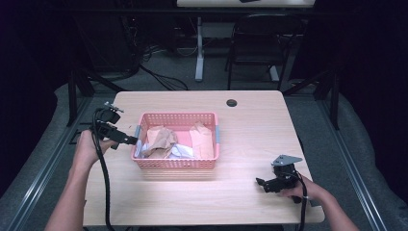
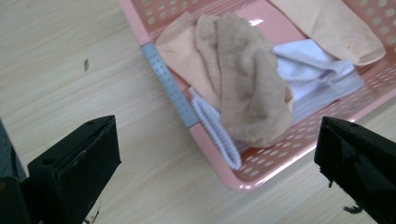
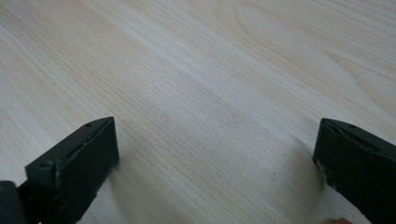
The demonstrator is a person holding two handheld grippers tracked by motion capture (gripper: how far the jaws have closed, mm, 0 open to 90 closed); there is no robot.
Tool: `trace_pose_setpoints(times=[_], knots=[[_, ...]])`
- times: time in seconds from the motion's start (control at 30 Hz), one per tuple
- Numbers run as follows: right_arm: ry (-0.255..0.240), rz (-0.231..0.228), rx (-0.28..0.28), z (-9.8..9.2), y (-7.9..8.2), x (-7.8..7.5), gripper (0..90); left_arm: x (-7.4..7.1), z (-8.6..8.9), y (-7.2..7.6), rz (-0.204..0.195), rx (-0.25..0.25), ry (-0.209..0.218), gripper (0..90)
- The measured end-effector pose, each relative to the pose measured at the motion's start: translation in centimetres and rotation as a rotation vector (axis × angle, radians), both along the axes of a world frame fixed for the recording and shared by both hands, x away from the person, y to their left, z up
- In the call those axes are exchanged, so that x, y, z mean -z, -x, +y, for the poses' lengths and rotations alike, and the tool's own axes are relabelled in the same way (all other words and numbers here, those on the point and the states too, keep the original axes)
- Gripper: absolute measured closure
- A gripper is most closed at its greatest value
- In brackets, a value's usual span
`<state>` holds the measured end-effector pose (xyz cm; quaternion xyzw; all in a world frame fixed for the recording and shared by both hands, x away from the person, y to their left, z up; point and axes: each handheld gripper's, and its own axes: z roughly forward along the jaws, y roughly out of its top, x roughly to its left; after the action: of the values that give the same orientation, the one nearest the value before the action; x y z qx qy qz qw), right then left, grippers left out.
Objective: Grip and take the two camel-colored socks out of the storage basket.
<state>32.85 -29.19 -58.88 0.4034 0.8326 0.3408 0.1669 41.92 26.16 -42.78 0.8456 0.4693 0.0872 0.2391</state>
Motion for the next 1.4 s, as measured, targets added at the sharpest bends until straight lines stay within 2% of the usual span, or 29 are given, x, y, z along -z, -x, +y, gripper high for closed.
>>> trace_pose_setpoints(times=[0.17,0.23,0.33,0.4,0.57,0.67,0.8,0.87,1.03,1.1,1.13,1.4], knots=[[0.000,0.000,0.000,0.0,0.0,0.0,0.0,0.2,-1.7,-0.9,0.017,0.034,-0.005,0.1],[0.000,0.000,0.000,0.0,0.0,0.0,0.0,0.7,-2.8,-1.7,0.036,0.065,-0.005,0.1],[-0.001,-0.001,0.001,0.0,0.0,0.0,0.0,1.0,-3.6,-2.1,0.044,0.081,-0.002,0.0],[-0.001,-0.001,0.001,0.0,0.0,0.0,0.0,1.5,-4.7,-2.6,0.060,0.103,-0.010,0.1],[-0.001,-0.001,0.001,0.0,0.0,0.0,0.0,2.5,-6.1,-3.3,0.086,0.130,-0.029,0.1],[-0.001,-0.001,0.001,0.0,0.0,0.0,0.0,3.2,-6.8,-3.7,0.105,0.141,-0.026,0.2],[0.000,0.000,0.001,0.0,0.0,0.0,0.0,4.1,-7.8,-4.3,0.125,0.141,-0.038,1.7],[0.000,0.000,0.002,0.0,0.0,0.0,0.0,4.6,-8.2,-4.5,0.128,0.139,-0.048,4.1],[0.000,-0.002,0.004,0.0,0.0,0.0,0.0,6.2,-8.6,-5.1,0.164,0.135,-0.070,14.9],[0.000,-0.001,0.002,0.0,0.0,0.0,0.0,6.8,-8.7,-5.3,0.176,0.132,-0.088,16.5],[-0.001,-0.002,0.003,0.0,0.0,0.0,0.0,7.0,-8.7,-5.4,0.180,0.126,-0.089,22.3],[-0.002,-0.002,0.003,0.0,0.0,0.0,0.0,7.5,-8.2,-6.1,0.163,0.087,-0.144,44.8]])
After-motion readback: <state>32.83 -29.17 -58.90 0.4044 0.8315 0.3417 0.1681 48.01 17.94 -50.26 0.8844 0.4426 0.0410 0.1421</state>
